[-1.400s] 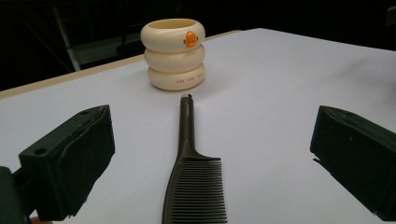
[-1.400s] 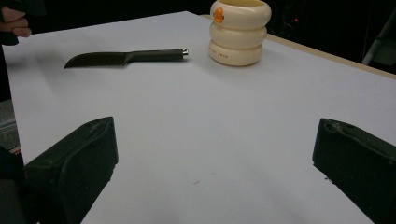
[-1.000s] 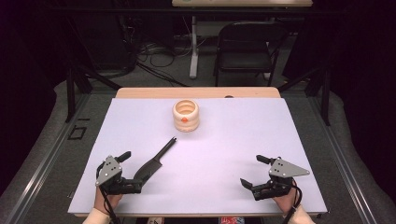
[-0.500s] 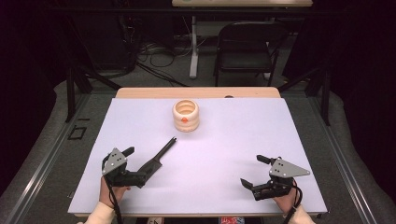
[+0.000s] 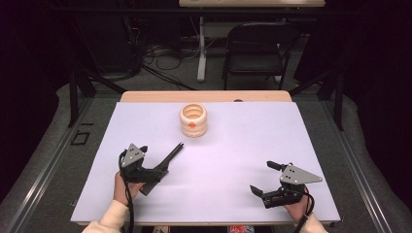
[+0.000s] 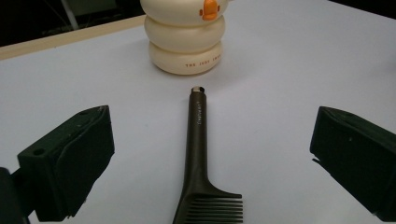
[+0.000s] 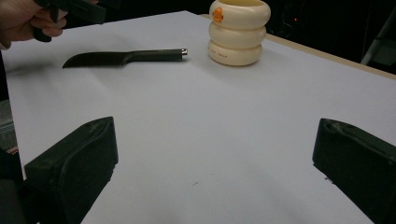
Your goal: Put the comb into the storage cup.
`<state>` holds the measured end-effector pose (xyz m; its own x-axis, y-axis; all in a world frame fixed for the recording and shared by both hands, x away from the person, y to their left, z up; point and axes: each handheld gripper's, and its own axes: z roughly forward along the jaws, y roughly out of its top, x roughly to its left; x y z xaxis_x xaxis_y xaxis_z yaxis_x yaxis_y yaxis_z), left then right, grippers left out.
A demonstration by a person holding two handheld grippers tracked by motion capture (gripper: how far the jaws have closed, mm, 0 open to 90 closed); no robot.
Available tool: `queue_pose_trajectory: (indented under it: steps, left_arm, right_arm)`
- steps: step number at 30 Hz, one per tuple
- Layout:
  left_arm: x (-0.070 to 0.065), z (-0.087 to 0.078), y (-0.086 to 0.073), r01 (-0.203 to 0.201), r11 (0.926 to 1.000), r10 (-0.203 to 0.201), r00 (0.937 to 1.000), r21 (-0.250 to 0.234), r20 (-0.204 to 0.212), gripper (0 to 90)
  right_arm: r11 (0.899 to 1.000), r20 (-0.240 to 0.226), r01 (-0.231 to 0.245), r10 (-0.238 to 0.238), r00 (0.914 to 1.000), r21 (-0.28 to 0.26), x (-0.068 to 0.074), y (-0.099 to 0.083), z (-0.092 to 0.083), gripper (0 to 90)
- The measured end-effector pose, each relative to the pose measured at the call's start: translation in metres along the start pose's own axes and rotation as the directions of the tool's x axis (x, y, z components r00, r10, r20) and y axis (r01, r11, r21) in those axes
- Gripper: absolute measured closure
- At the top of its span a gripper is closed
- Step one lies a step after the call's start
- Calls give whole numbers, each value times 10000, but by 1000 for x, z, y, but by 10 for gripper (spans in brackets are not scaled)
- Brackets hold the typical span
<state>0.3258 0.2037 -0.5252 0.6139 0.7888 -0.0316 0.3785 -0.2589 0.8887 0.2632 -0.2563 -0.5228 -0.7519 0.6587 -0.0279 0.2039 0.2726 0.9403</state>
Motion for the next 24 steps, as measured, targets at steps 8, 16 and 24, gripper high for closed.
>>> queue_pose_trajectory:
  steps: [8,16,24]
  left_arm:
    - [3,15,9,78,9996,-72,9996,262,-258,0]
    - [3,39,20,-89,9980,115,9990,628,-423,0]
    - [3,59,27,-83,9945,147,9980,1046,-608,0]
  right_arm:
    - [10000,-23,-25,25,10000,11,0,0,1,0]
    - [10000,-51,0,1,10000,24,1,0,1,0]
    - [10000,-72,-37,37,10000,-8,0,0,1,0]
